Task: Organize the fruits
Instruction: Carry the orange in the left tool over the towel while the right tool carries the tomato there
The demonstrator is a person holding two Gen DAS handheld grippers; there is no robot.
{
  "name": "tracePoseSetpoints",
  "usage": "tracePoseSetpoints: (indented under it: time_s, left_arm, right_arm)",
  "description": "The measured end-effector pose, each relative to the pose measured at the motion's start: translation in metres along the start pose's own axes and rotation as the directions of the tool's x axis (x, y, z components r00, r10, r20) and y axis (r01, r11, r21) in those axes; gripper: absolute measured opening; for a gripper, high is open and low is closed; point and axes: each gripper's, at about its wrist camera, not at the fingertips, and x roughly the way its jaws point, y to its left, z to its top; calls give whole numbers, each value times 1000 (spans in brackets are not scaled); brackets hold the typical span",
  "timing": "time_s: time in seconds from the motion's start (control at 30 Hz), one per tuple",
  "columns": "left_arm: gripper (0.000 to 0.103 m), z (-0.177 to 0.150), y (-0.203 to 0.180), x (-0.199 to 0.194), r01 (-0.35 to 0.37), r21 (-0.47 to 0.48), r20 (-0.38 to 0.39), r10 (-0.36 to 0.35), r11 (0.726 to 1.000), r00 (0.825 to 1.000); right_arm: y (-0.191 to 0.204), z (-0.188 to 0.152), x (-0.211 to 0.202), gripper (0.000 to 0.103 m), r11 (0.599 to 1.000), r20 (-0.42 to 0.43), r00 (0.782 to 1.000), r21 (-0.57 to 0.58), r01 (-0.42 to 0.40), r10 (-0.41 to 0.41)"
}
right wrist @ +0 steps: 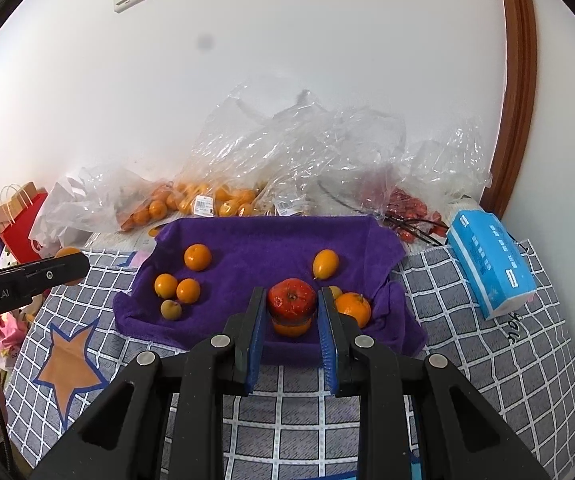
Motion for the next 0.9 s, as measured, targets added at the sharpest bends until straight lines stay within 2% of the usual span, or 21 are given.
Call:
tracePoseSetpoints:
  time_s: [0.47, 0.9]
  left_arm:
    - [37, 17, 22, 28, 1, -39, -16, -2, 999, 1000]
    - [37, 28, 30, 68, -3, -45, -46, 1, 999, 999]
  right_arm:
    - [-7, 17, 30, 25, 1000, -5, 1000, -7, 5, -5]
    - [-13, 24, 77, 25, 1000, -39, 999, -6, -15, 15]
